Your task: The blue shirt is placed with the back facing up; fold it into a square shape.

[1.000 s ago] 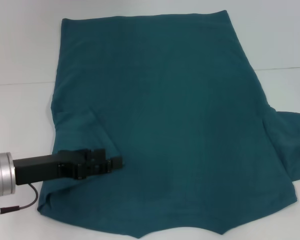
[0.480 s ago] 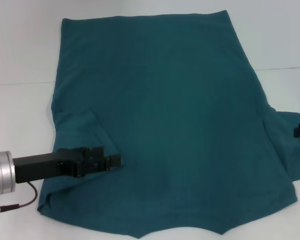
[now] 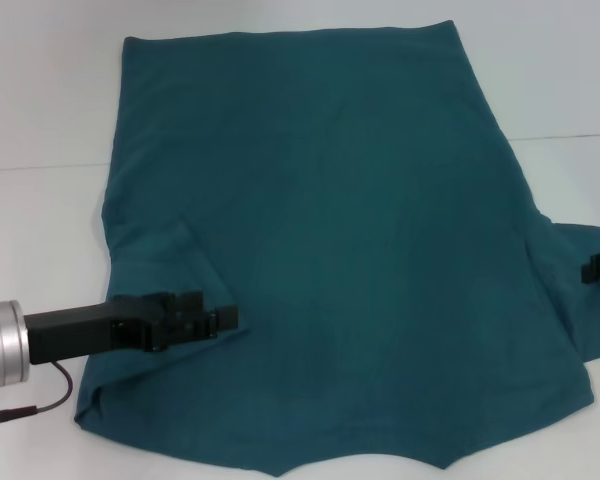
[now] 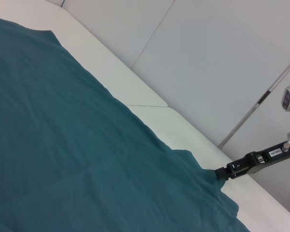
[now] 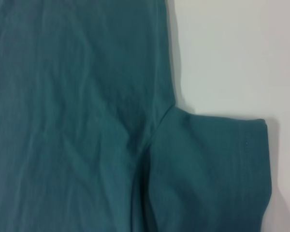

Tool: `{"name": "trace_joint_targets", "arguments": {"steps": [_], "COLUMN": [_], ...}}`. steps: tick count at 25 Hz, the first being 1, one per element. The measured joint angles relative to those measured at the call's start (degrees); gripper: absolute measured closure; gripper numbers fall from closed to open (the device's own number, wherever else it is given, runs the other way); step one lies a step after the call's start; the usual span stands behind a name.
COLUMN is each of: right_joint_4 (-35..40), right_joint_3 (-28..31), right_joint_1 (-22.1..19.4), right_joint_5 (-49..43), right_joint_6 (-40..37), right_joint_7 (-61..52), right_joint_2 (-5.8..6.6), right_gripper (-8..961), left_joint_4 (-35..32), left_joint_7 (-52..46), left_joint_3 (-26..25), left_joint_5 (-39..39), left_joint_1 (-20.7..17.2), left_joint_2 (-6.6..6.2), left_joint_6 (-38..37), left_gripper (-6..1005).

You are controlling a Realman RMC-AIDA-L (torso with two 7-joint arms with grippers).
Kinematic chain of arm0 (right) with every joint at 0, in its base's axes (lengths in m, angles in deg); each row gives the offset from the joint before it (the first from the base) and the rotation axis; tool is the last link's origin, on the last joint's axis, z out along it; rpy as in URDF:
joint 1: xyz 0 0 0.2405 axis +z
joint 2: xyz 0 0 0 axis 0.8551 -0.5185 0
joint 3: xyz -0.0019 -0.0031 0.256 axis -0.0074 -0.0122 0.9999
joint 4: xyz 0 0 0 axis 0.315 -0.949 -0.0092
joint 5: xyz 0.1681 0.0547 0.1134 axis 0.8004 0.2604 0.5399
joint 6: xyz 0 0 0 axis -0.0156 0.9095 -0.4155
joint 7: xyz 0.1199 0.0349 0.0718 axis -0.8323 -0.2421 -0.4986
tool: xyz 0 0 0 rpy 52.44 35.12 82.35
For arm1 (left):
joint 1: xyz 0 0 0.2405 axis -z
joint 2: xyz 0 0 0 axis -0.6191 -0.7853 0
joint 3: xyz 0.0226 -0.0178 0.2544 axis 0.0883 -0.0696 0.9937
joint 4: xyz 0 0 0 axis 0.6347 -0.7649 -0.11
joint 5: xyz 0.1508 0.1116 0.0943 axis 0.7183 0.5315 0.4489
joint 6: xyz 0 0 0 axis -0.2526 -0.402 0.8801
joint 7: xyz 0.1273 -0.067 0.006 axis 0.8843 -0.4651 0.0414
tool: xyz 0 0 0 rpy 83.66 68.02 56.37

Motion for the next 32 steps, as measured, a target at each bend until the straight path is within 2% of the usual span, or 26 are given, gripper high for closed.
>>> {"name": "trace_joint_targets", "arguments": {"steps": [12, 23, 30, 32], "right_joint_4": [0.29, 0.28, 4.24, 6.37], "right_joint_3": [-0.42, -1.38, -1.48, -1.49], "right_joint_1": [-0.16, -0.16, -0.52, -0.59], "right_joint_5": [-0.15, -0.26, -1.5, -3.61], "right_joint_6": [0.94, 1.23, 0.2, 0.09], "right_joint_7": [-0.12, -0.13, -1.8, -3.06], "right_joint_2": [-0.01, -0.22, -0.02, -0.35], "right_gripper": [457, 903, 915, 922], "left_joint_4": [-0.01, -0.01, -0.01, 0.0], "left_joint_7": [-0.06, -0.07, -0.23, -0.45], "left_joint_3": [-0.04, -0.04, -0.12, -0.13], "left_joint_5": [0.0, 0.0, 0.0, 0.0], "left_joint_1": [0.0, -0.26, -0.47, -0.57], "left_joint_2": [-0.04, 0.0, 0.0, 0.0], "left_joint_6": [-0.02, -0.05, -0.05, -0.05], "left_gripper": [202, 203, 204, 203]}}
